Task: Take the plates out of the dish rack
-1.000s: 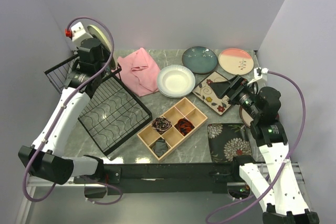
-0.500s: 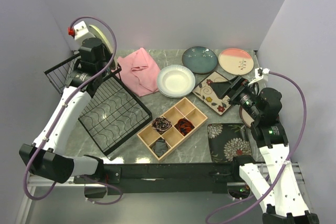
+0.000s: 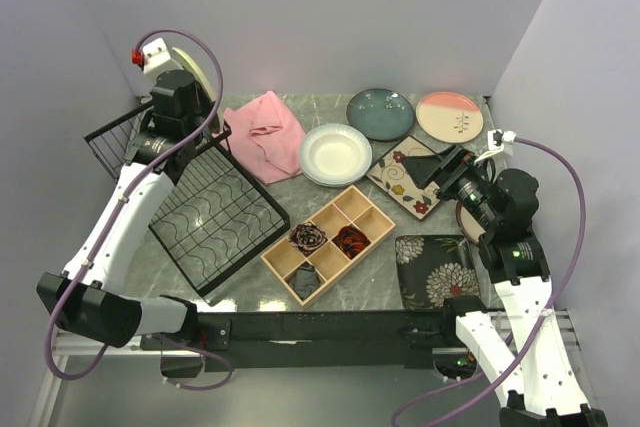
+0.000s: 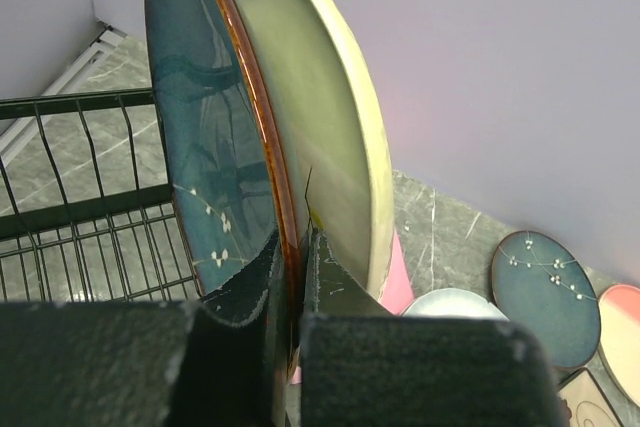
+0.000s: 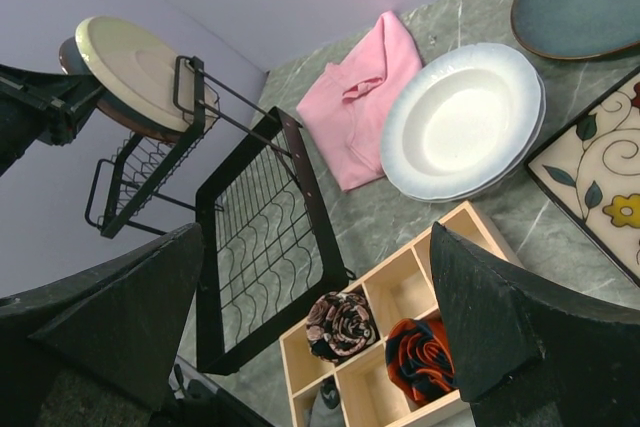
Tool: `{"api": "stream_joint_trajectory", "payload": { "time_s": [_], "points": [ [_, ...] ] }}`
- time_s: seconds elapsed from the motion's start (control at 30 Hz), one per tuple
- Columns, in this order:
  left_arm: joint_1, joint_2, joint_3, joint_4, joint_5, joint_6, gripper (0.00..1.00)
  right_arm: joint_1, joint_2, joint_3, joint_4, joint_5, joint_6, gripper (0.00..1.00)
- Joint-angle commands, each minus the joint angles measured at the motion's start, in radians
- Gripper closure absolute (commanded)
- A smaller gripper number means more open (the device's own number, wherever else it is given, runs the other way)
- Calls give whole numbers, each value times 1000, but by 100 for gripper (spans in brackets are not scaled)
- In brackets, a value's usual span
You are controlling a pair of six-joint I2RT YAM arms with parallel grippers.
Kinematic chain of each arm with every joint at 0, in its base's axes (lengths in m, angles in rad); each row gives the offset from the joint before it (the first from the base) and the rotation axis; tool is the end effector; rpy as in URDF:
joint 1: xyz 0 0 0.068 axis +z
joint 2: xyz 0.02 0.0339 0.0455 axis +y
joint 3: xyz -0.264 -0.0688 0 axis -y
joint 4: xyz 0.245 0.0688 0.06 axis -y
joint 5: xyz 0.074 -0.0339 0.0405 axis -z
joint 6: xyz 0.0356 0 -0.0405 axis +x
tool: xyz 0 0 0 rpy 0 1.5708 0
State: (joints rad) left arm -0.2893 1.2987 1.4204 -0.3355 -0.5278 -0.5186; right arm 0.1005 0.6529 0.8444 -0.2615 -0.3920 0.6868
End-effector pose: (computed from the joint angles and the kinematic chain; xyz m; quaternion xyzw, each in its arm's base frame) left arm 0.2805 -0.0648 0.4349 -0.2486 0.7279 -0.0514 0.6369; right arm 0.1439 0.0282 0.3719 0.0802 0.7252 0.3881 0.5631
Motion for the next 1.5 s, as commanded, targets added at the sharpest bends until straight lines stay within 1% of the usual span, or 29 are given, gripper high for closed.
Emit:
{"api": "stream_joint_trajectory", "payload": {
  "time_s": [0.0, 0.17, 0.33, 0.4, 0.67, 0.87, 1.03, 1.07, 1.13, 1.17, 1.2, 1.23, 1.27, 1.3, 1.33, 1.37, 1.4, 1.47],
  "points": [
    [7, -67, 78, 29, -101, 92, 99, 5, -12, -4, 53, 15, -3, 0],
    [7, -93, 117, 53, -110, 146, 99, 7, -9, -4, 53, 16, -4, 0],
    [7, -134, 112, 124, -66, 215, 99, 7, -7, -5, 59, 16, 0, 0],
    [7, -150, 100, 148, -61, 221, 99, 5, -9, -5, 59, 18, 0, 0],
    [7, -183, 89, 147, -35, 232, 99, 7, -4, -13, 64, 19, 0, 0],
    [9, -207, 64, 190, 8, 256, 99, 5, 1, -15, 67, 21, 2, 0],
    [1, -200, 117, 155, 58, 279, 99, 5, 4, -13, 64, 22, -4, 0],
    [-16, -200, 127, 147, 51, 291, 99, 5, 5, -11, 64, 22, -3, 0],
    [-49, -203, 150, 139, -20, 345, 99, 7, 5, -8, 61, 21, -4, 0],
    [-97, -203, 156, 141, -46, 371, 99, 5, 5, -7, 59, 21, -4, 0],
    [-125, -202, 167, 150, -85, 431, 99, 7, 2, -5, 59, 19, -3, 0],
    [-158, -202, 169, 165, -162, 469, 99, 5, 2, -5, 61, 19, -1, 0],
    [-231, -200, 167, 190, -210, 507, 99, 7, -1, -5, 59, 18, -1, 0],
    [-267, -194, 169, 238, -253, 617, 99, 5, -2, -2, 57, 16, 0, 0],
    [-302, -187, 172, 266, -329, 659, 99, 5, -2, -2, 54, 16, 0, 0],
    [-356, -179, 189, 283, -356, 693, 99, 7, -2, 1, 54, 16, -1, 0],
    [-376, -161, 199, 295, -371, 748, 99, 5, -4, 4, 44, 18, -4, 0],
    [-436, -142, 219, 326, -414, 799, 99, 7, -9, 8, 39, 25, -7, 0]
  ]
}}
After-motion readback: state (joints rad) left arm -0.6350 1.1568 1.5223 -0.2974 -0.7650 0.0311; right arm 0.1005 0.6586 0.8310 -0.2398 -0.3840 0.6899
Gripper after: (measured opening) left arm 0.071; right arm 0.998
